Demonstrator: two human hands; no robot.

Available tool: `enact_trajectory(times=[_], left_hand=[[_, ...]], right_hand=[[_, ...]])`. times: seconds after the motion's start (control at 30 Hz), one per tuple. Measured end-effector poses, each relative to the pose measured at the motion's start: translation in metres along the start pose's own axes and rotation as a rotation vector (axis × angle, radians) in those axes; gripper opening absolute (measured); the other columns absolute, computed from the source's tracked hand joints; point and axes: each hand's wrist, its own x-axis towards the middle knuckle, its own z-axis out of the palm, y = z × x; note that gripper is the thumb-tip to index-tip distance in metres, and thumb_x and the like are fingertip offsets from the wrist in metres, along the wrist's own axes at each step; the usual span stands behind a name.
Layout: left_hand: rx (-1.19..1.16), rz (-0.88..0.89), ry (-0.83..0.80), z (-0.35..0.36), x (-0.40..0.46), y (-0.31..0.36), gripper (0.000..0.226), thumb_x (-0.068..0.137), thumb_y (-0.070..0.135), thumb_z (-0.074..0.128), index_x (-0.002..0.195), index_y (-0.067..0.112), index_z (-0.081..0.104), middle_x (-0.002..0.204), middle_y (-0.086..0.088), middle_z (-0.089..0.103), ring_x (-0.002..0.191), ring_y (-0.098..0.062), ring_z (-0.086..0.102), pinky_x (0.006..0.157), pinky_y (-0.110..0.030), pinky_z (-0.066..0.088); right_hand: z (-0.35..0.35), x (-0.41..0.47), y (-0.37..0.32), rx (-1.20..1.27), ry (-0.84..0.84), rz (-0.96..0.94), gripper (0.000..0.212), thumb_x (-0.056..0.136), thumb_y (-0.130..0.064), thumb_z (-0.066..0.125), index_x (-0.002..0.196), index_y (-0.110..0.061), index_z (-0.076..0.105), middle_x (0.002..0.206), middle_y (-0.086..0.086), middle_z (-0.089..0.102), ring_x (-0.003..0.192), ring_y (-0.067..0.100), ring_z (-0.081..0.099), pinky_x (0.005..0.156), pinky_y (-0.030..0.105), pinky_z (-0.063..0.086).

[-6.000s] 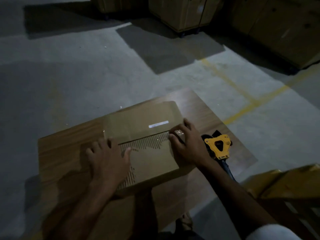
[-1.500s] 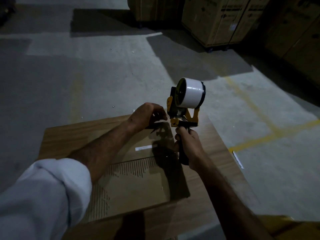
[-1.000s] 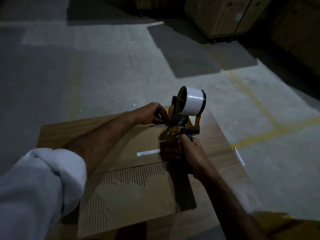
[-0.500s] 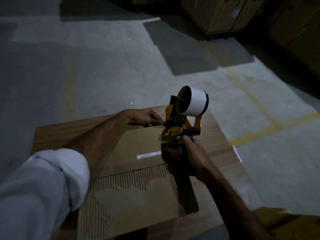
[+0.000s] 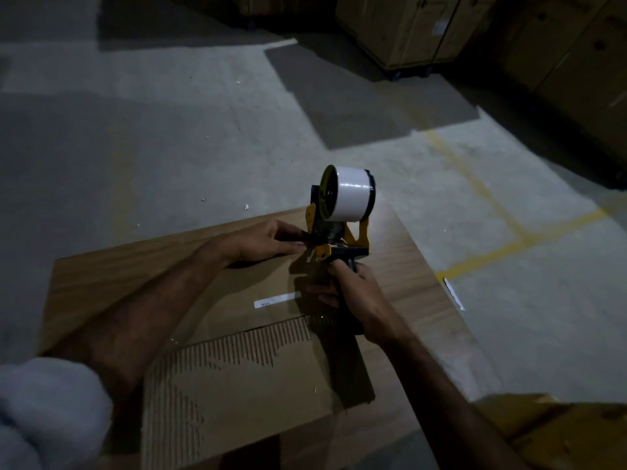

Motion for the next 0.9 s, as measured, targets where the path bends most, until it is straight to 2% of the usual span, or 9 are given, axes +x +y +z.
enact_trajectory(times=[0.17,0.27,0.4,0.5,0.53,0.63,0.7,0.77,0.9], left_hand=[[0.026,-0.073,0.098,0.010,-0.002,0.006,0.021,0.101,0.028,0.067,0.117,0.039,0.075,0.118,0.012,0.076,0.114,-0.011,0.068,0.108,-0.040,0.050],[0.067,-0.074,0.185,0.018,-0.005,0.005,0.019,0.102,0.029,0.064,0.116,0.034,0.077,0.115,0.014,0.076,0.110,-0.006,0.068,0.106,-0.040,0.051],[0.058,-0.048,0.271,0.024,-0.011,0.007,0.030,0.103,0.032,0.063,0.090,0.054,0.078,0.093,0.025,0.076,0.086,0.005,0.069,0.077,-0.017,0.049],[0.022,-0.039,0.250,0.024,-0.014,0.007,0.024,0.104,0.035,0.061,0.090,0.043,0.079,0.069,0.013,0.068,0.058,-0.006,0.058,0.058,-0.023,0.043],[0.020,-0.039,0.249,0.023,-0.014,0.007,0.022,0.104,0.036,0.061,0.092,0.041,0.079,0.071,0.014,0.070,0.060,-0.006,0.062,0.059,-0.024,0.045],[0.105,-0.031,0.271,0.023,-0.013,0.010,0.018,0.104,0.030,0.061,0.102,0.034,0.078,0.105,0.012,0.077,0.099,-0.011,0.072,0.084,-0.038,0.059],[0.138,0.001,0.267,0.025,-0.015,0.012,0.021,0.105,0.027,0.060,0.118,0.027,0.076,0.116,0.005,0.076,0.106,-0.011,0.071,0.094,-0.041,0.058],[0.188,0.101,0.314,0.033,-0.019,0.013,0.030,0.105,0.024,0.062,0.131,0.036,0.069,0.124,0.017,0.071,0.114,0.003,0.065,0.100,-0.031,0.054],[0.407,0.156,0.371,0.049,-0.027,0.015,0.037,0.103,0.036,0.055,0.125,0.065,0.060,0.132,0.030,0.063,0.123,-0.001,0.061,0.096,-0.032,0.051]], right_hand=[[-0.003,-0.005,-0.003,-0.048,0.001,-0.026,0.022,0.109,-0.018,0.046,0.099,-0.012,0.065,0.084,-0.003,0.077,0.090,0.021,0.077,0.073,0.026,0.061],[-0.007,-0.009,-0.003,-0.136,-0.012,-0.062,0.026,0.109,-0.022,0.047,0.088,-0.016,0.061,0.068,-0.011,0.070,0.076,0.012,0.074,0.069,0.025,0.059],[-0.009,-0.021,0.002,-0.249,-0.028,-0.111,0.028,0.109,-0.025,0.046,0.084,-0.018,0.056,0.060,-0.016,0.064,0.061,0.002,0.066,0.058,0.018,0.052],[-0.014,-0.035,0.011,-0.283,-0.018,-0.107,0.025,0.109,-0.026,0.046,0.088,-0.017,0.057,0.060,-0.018,0.062,0.058,-0.001,0.062,0.058,0.019,0.052],[-0.016,-0.041,0.015,-0.284,-0.010,-0.099,0.026,0.109,-0.025,0.046,0.086,-0.019,0.057,0.059,-0.016,0.060,0.056,-0.001,0.060,0.057,0.021,0.051],[-0.022,-0.063,0.027,-0.265,0.012,-0.075,0.030,0.108,-0.024,0.046,0.079,-0.022,0.055,0.058,-0.015,0.056,0.054,0.003,0.053,0.054,0.021,0.047],[-0.022,-0.072,0.031,-0.248,0.022,-0.066,0.027,0.108,-0.024,0.046,0.082,-0.021,0.055,0.058,-0.016,0.057,0.055,0.001,0.054,0.054,0.017,0.048],[-0.022,-0.074,0.031,-0.249,0.028,-0.058,0.025,0.107,-0.025,0.047,0.084,-0.021,0.056,0.059,-0.016,0.058,0.055,0.001,0.054,0.058,0.022,0.049],[-0.021,-0.074,0.029,-0.243,0.034,-0.047,0.027,0.107,-0.024,0.047,0.082,-0.019,0.054,0.058,-0.013,0.054,0.054,0.006,0.050,0.067,0.035,0.045]])
